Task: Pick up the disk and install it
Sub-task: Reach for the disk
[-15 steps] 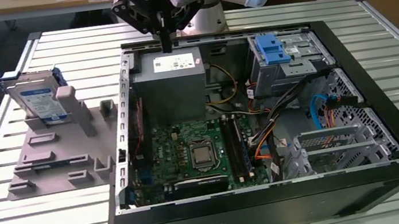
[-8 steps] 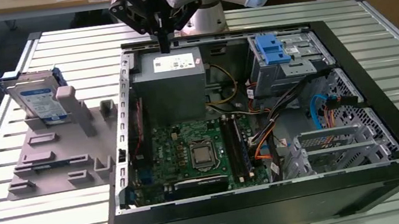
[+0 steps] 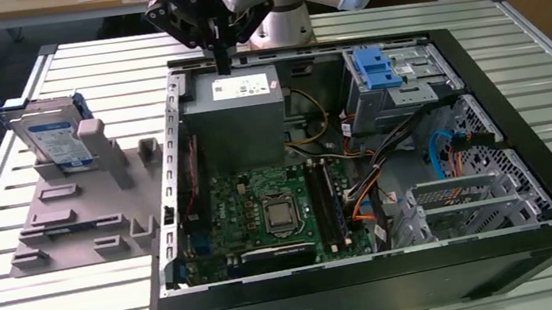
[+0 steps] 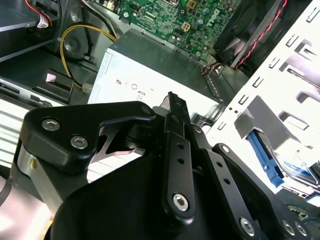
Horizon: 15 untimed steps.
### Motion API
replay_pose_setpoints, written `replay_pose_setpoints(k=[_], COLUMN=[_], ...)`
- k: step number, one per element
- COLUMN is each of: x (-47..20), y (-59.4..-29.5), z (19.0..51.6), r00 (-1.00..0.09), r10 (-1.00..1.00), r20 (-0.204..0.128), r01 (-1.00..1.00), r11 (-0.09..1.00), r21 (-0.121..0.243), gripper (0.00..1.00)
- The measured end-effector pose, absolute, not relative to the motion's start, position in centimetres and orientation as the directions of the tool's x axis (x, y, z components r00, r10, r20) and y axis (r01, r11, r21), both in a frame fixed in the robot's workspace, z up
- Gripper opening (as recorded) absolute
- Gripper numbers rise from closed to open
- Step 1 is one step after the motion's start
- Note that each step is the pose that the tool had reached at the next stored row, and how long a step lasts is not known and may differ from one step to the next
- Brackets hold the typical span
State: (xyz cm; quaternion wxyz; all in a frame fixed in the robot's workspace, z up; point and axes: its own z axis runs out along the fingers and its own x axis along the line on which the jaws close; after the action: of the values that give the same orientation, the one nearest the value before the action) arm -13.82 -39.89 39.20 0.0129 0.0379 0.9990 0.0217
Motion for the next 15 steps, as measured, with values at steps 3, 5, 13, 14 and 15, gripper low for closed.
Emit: replay_pose_setpoints(k=[3,5,13,14,15], x=[-14.05,-14.21,-14.72,-14.8,-14.87], y=[-39.89,-39.89,-39.9,-39.89,-39.89], z=[39.19,39.18,39.12,39.11,39.1], r00=[-0.997,-0.997,-0.997,-0.997,-0.997], r10=[0.076,0.076,0.076,0.076,0.076], r20=[-0.024,-0.024,-0.023,-0.023,-0.023], r01=[0.075,0.075,0.075,0.075,0.075], r11=[0.996,0.996,0.996,0.996,0.996], r21=[0.044,0.044,0.044,0.044,0.044], gripper=[0.11,0.11,0.11,0.11,0.11])
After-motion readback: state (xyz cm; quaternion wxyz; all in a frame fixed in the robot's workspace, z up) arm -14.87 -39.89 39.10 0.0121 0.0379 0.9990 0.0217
